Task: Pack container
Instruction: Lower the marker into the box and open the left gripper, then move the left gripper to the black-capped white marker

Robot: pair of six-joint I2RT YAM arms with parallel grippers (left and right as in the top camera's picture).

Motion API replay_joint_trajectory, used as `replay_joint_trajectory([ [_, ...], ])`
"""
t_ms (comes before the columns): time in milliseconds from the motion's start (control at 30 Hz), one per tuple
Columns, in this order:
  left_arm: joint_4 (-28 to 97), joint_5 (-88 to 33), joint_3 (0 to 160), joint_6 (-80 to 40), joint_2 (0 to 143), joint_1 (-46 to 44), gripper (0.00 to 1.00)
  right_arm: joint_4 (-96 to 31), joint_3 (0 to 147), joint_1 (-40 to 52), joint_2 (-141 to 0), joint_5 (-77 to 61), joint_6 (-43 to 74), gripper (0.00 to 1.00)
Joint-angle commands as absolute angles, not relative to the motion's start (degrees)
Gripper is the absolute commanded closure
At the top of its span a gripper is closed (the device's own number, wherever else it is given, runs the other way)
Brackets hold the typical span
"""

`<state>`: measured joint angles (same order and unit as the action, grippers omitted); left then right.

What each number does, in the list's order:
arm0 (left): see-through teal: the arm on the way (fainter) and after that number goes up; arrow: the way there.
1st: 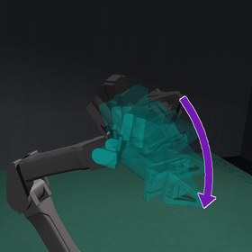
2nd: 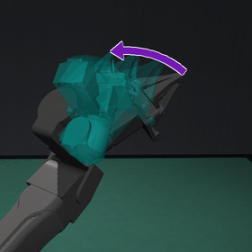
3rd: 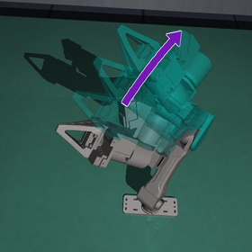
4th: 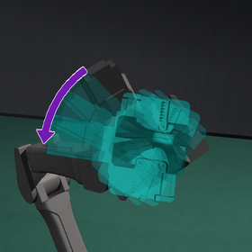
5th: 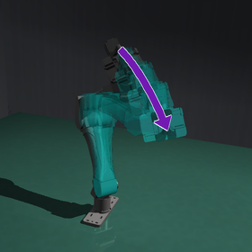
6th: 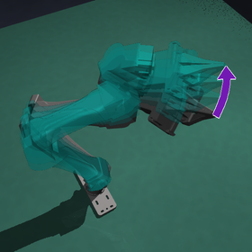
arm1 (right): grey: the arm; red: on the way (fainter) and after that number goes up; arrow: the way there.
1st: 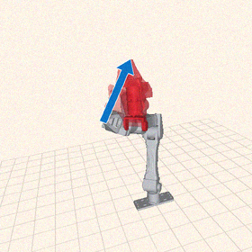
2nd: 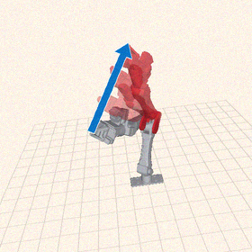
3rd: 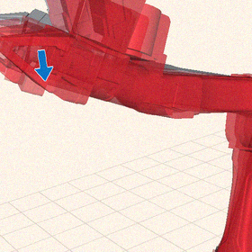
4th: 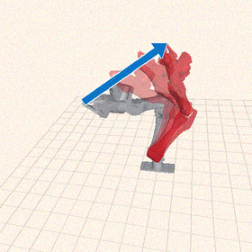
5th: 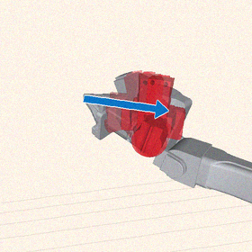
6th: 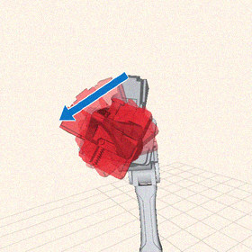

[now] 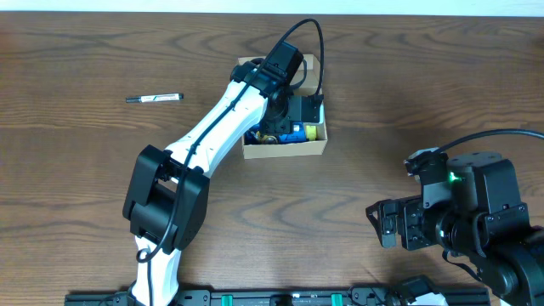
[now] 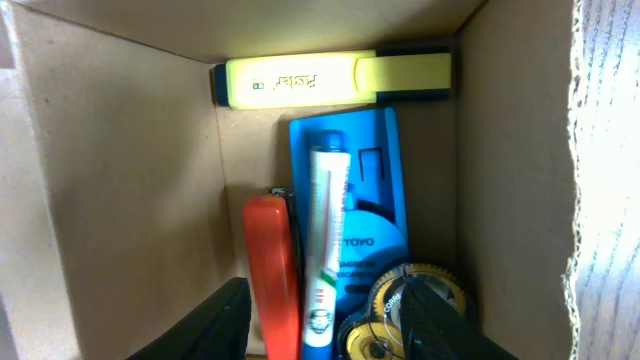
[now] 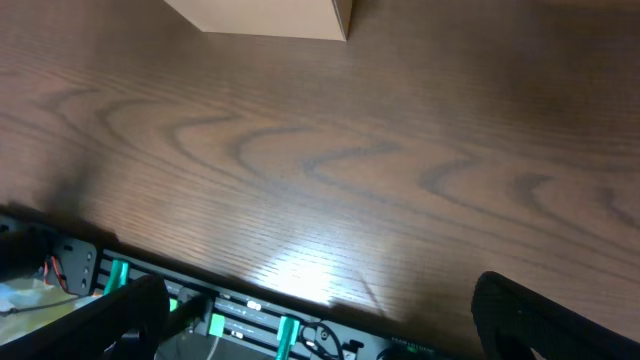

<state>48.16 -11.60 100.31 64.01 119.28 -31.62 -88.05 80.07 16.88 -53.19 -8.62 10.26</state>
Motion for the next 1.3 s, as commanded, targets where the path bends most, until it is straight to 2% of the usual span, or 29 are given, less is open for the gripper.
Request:
replay_joint_trajectory([
  [0,48.4,-11.44,100.79,61.3,118.06,-31.55,0.51,-88.09,80.03,16.43,-53.25,-9.06,10.85,0.01],
  [367,47.92,-8.67,101.91,48.95,100.71,-31.11,0.51,-88.09,80.03,16.43,-53.25,-9.06,10.85,0.01],
  [600,46.28,3.03,101.91,26.04,90.24,-25.02,0.43,-88.09,80.03,16.43,-53.25,-9.06,10.85,0.01],
  [700,47.35,5.54,101.91,12.25,88.66,-19.68,0.05,-88.09,80.03,16.43,-53.25,-9.06,10.85,0.01],
  [867,50.5,1.39,101.91,10.2,88.27,-14.39,0.05,-88.09,80.03,16.43,-53.25,-9.06,10.85,0.01],
  [1100,50.54,1.78,101.84,9.47,89.06,-14.13,0.05,-88.12,80.03,16.43,-53.25,-9.06,10.85,0.01],
  [1167,50.02,6.28,101.84,1.93,89.84,-14.02,0.05,-88.09,80.03,16.43,-53.25,-9.06,10.85,0.01],
  [1233,49.67,14.24,101.84,-13.91,91.29,-13.19,0.05,-88.12,80.03,16.43,-53.25,-9.06,10.85,0.01],
  [1267,49.65,14.41,101.86,-17.3,91.72,-12.82,0.04,-88.09,80.03,16.43,-53.25,-9.06,10.85,0.01],
])
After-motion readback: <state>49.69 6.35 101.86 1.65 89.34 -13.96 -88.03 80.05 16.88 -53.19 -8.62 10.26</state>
